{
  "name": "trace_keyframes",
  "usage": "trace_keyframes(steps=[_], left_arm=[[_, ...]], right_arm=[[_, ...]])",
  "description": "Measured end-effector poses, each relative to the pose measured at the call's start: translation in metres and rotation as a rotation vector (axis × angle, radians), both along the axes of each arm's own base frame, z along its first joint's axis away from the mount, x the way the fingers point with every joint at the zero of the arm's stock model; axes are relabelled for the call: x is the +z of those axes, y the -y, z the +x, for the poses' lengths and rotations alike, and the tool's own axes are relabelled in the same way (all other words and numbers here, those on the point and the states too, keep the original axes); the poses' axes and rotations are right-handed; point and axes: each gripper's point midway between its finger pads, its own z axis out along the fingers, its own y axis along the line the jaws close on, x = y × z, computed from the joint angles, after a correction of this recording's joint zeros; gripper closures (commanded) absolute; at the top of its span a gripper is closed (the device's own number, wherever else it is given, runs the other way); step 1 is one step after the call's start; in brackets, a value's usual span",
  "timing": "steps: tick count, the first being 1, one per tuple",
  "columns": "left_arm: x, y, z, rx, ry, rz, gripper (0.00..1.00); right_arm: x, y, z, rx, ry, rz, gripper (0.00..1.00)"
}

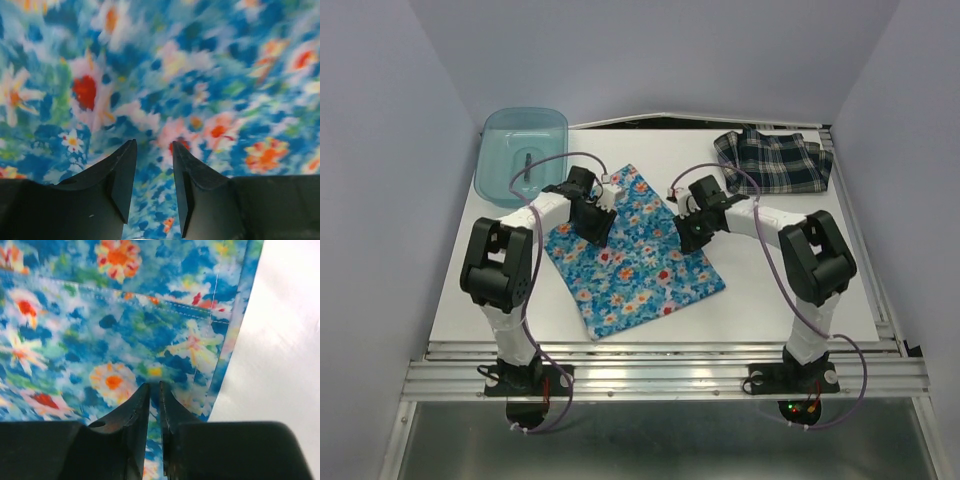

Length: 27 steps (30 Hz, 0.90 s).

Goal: Fold and stack the skirts
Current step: Flatten the skirt out

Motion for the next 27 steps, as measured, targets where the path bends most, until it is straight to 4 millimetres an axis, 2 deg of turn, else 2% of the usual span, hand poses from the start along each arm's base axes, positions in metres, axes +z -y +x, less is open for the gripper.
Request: trace_keyframes(steps=[2,3,5,7,12,14,16,19,23,25,27], left_arm=[[-0.03,-0.012,-0.009,0.023,-0.081,0.03,0.55],[-0.036,-0.014,-0.009,0.033,-0.095,0.023,0.55],[-0.035,-0.023,0.007,0.061,-0.059,0.033,0.55],[-0.036,-0.025,0.016,0.075,-0.057,0.03,0.55],[-0.034,-0.006,0.058,0.051,-0.008,0.009,0.56],[-0.033,0.003,0.068,0.029,0.016,0.012,0.55],[-0.033,0.015,0.074,0.0,0.041,0.019,0.55],[-0.032,0.03,0.076,-0.037,0.056,0.022,0.54],[-0.029,0.042,0.075,-0.057,0.061,0.007,0.52],[-0.027,0.042,0.071,-0.059,0.06,-0.003,0.5],[-0.016,0.037,0.065,-0.052,0.066,-0.013,0.49]], right_arm=[[-0.002,0.012,-0.012,-0.03,0.003,-0.026,0.9],[-0.003,0.019,-0.019,-0.043,0.0,-0.043,0.95],[-0.004,0.028,-0.029,-0.055,0.002,-0.058,0.99],[-0.005,0.032,-0.038,-0.054,-0.005,-0.062,0.99],[-0.003,0.03,-0.058,-0.005,-0.043,-0.068,0.95],[0.001,0.028,-0.069,0.018,-0.088,-0.062,0.91],[0.013,0.019,-0.072,0.029,-0.124,-0.022,0.87],[0.045,-0.003,-0.052,0.035,-0.082,0.061,0.87],[0.089,-0.035,-0.006,0.045,0.045,0.167,0.87],[0.097,-0.047,0.011,0.051,0.081,0.203,0.87],[0.088,-0.055,0.016,0.058,0.066,0.221,0.87]])
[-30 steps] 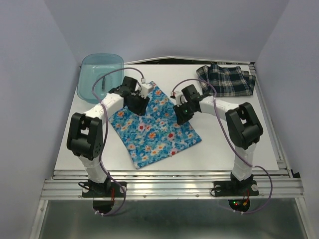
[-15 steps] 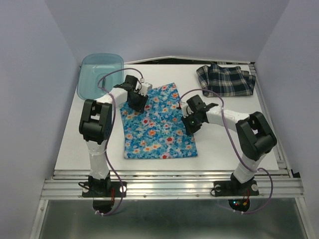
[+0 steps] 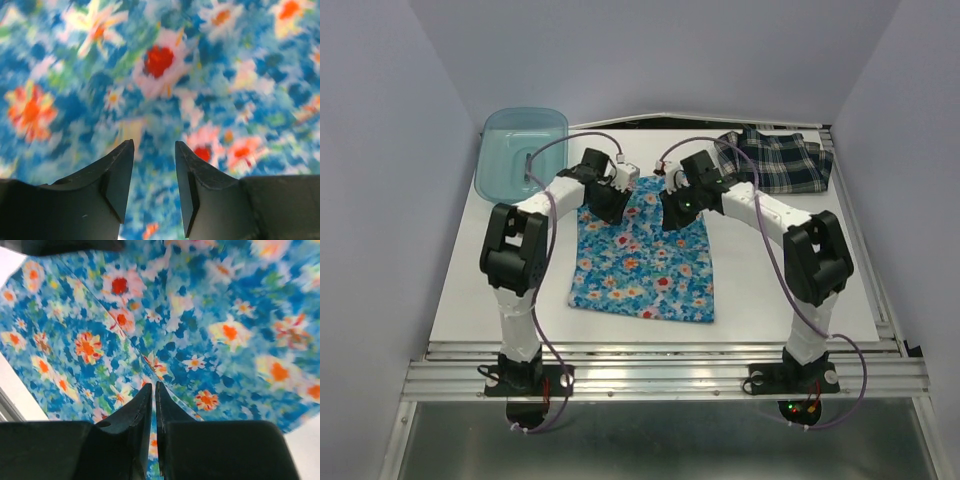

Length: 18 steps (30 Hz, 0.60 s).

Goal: Fold and stack the skirts
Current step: Flatten the skirt out

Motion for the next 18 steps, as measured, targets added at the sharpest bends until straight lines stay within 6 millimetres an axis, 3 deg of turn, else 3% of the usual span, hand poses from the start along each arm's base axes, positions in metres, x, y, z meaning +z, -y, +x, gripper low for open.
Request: trace_keyframes(steps=[2,7,10,12,13,14,16,18], left_arm=[[0.019,-0.009,-0.007,0.008,0.024,-0.013,0.48],[0.095,-0.032,-0.026,-0.022,0.205,-0.043,0.47],[0.123,-0.041,-0.056,-0.092,0.292,-0.04,0.47],[0.122,-0.05,-0.082,-0.152,0.319,-0.016,0.47],[0.117,-0.055,-0.097,-0.194,0.327,0.005,0.47],[0.109,-0.06,-0.109,-0.227,0.319,0.028,0.47],[0.086,-0.075,-0.141,-0.311,0.286,0.089,0.47],[0.068,-0.086,-0.166,-0.369,0.25,0.132,0.47]], right_arm=[[-0.019,-0.002,-0.004,0.011,-0.047,-0.004,0.88],[-0.08,0.012,-0.027,0.007,-0.175,-0.082,0.89],[-0.087,0.015,-0.031,0.003,-0.19,-0.086,0.86],[-0.082,0.019,-0.034,0.006,-0.166,-0.096,0.75],[-0.079,0.022,-0.036,0.012,-0.154,-0.103,0.63],[-0.072,0.025,-0.039,0.021,-0.132,-0.109,0.59],[-0.046,0.037,-0.051,0.072,-0.065,-0.131,0.51],[-0.02,0.045,-0.062,0.108,-0.001,-0.136,0.5]])
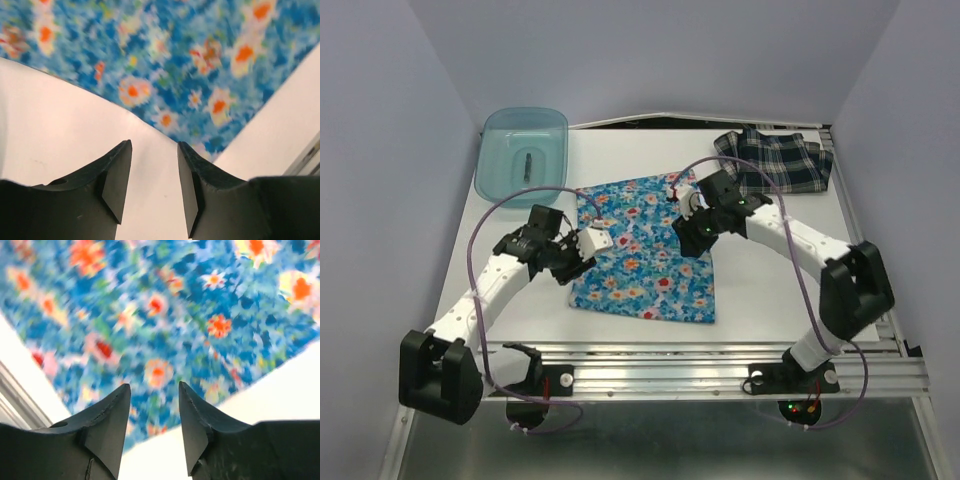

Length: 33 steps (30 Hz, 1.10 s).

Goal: Fold and stack the skirts
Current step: Flatten the skirt out, then fold the skirt

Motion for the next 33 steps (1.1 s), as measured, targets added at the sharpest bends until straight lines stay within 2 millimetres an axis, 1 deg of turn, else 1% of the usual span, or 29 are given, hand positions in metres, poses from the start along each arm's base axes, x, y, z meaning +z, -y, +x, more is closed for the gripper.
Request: trace_keyframes(steps=[1,2,3,4,6,7,8,10,13,14,17,20,22,25,26,29,31,33], left_arm=[[-0.009,-0.007,-0.012,-0.033,-0.007,0.033,0.47],[-0.017,-0.012,-0.022,-0.057,-0.018,0.058,0.47],[-0.024,-0.017,-0.033,-0.084,-0.029,0.083,0.47],[-0.029,-0.021,-0.039,-0.104,-0.037,0.101,0.47],[-0.037,-0.027,-0.051,-0.15,-0.039,0.134,0.47],[-0.04,-0.03,-0.056,-0.171,-0.039,0.147,0.47],[-0.042,-0.031,-0.058,-0.193,-0.032,0.158,0.47],[-0.047,-0.031,-0.063,-0.233,-0.022,0.179,0.47],[-0.058,-0.031,-0.071,-0.291,-0.02,0.209,0.47],[-0.06,-0.03,-0.073,-0.305,-0.021,0.215,0.47],[-0.068,-0.028,-0.077,-0.347,-0.015,0.23,0.48],[-0.072,-0.027,-0.076,-0.361,0.005,0.239,0.48],[-0.071,-0.027,-0.073,-0.358,0.018,0.24,0.48],[-0.069,-0.024,-0.067,-0.351,0.042,0.232,0.48],[-0.069,-0.024,-0.067,-0.348,0.044,0.229,0.48],[-0.068,-0.023,-0.065,-0.347,0.054,0.227,0.48],[-0.065,-0.023,-0.064,-0.347,0.071,0.224,0.48],[-0.061,-0.023,-0.063,-0.35,0.096,0.224,0.48]], right_arm=[[0.015,0.006,-0.01,0.045,0.058,-0.017,0.49],[0.027,0.006,-0.023,0.08,0.093,-0.017,0.5],[0.034,0.007,-0.038,0.124,0.123,-0.034,0.5],[0.041,0.003,-0.061,0.202,0.152,-0.043,0.5],[0.039,0.0,-0.095,0.322,0.161,-0.066,0.51],[0.029,0.0,-0.12,0.406,0.141,-0.085,0.51],[0.02,0.004,-0.131,0.444,0.122,-0.112,0.51],[-0.01,0.018,-0.162,0.535,0.05,-0.207,0.5],[-0.035,0.035,-0.182,0.595,-0.014,-0.31,0.5],[-0.039,0.037,-0.187,0.615,-0.014,-0.33,0.51],[-0.046,0.038,-0.192,0.65,0.033,-0.383,0.52],[-0.059,0.039,-0.199,0.691,0.095,-0.442,0.52],[-0.064,0.043,-0.199,0.69,0.116,-0.47,0.54],[-0.065,0.043,-0.189,0.656,0.162,-0.496,0.56],[-0.065,0.041,-0.183,0.636,0.187,-0.502,0.58],[-0.068,0.042,-0.17,0.59,0.245,-0.533,0.6],[-0.07,0.044,-0.167,0.576,0.26,-0.548,0.59],[-0.069,0.044,-0.164,0.562,0.273,-0.554,0.56]])
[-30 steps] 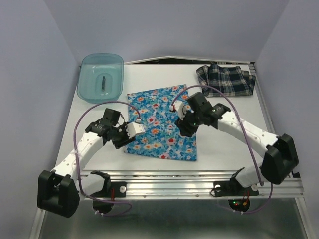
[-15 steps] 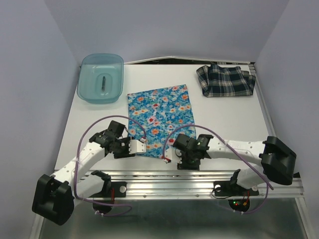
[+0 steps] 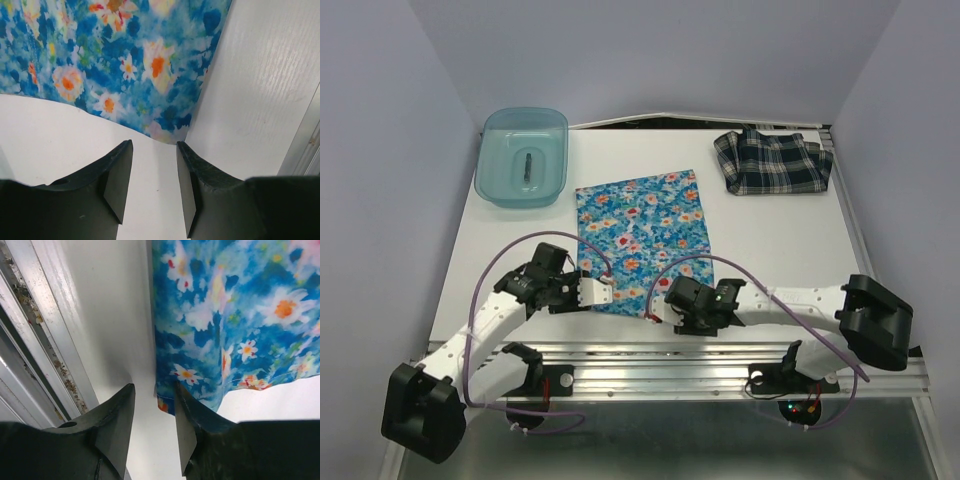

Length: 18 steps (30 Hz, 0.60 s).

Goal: Fold and stack the skirts
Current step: Fold the skirt

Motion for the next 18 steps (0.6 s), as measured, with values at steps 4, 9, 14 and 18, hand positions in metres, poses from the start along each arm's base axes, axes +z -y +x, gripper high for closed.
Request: trace_keyframes(steps=[4,9,14,18], left_arm=[[0.003,-0.001,0.0,-0.005,0.022,-0.003,0.48],[0.002,-0.001,0.0,-0.005,0.02,-0.002,0.48],[0.0,-0.001,-0.002,-0.006,0.006,0.005,0.48],[-0.007,-0.002,-0.004,-0.007,-0.026,0.018,0.48]], right_arm=[[0.01,-0.003,0.003,-0.016,0.022,0.035,0.54],[0.021,-0.011,0.005,-0.03,0.032,0.071,0.5],[0.026,-0.016,0.008,-0.025,0.042,0.089,0.49],[0.017,-0.013,0.007,-0.016,0.041,0.084,0.5]])
